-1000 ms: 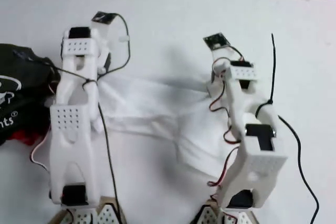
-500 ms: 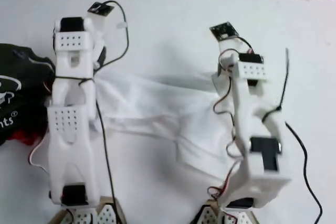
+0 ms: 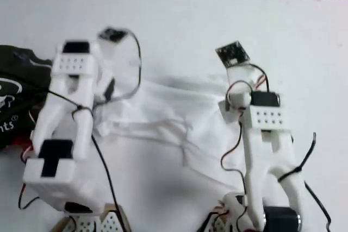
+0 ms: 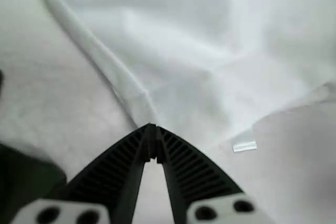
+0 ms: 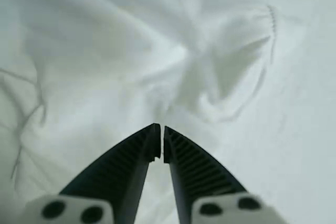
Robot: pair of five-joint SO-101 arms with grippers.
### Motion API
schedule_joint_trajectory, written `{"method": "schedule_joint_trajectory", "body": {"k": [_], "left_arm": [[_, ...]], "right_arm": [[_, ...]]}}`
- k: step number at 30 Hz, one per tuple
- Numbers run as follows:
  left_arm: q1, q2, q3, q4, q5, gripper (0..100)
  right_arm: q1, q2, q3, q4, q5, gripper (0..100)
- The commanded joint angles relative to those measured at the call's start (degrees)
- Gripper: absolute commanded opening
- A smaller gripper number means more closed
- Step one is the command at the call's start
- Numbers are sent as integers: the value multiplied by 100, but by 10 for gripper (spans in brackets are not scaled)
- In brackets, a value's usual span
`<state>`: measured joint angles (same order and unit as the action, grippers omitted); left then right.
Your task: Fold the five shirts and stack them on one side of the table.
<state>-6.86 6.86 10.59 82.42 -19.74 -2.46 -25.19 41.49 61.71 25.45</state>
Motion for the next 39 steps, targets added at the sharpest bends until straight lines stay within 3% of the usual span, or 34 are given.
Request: {"method": "schedule_joint_trajectory", "body": {"k": [1,7,13,19,27,29,33,39], "left_arm": [[62,-466,1297,-958,-70,26],[-193,-448,2097,-2031,-484,26],[-914,-492,2062,-2154,-1204,26],[-949,-501,1288,-941,-1266,26],[-149,-501,-136,1301,-949,28],[-18,-501,-110,1495,-949,50],[-237,-492,418,756,-1011,130],[-563,-448,1420,-800,-1275,135]], "right_arm": [[-57,-295,448,22,246,20],[-4,-295,1389,-576,985,20],[171,-295,1829,-980,1398,20],[664,-312,1820,-1209,1547,20],[655,-347,1811,-1174,1486,20],[681,-347,1811,-1174,1477,20],[673,-347,1811,-1174,1231,20],[681,-347,1811,-1174,1257,20]]}}
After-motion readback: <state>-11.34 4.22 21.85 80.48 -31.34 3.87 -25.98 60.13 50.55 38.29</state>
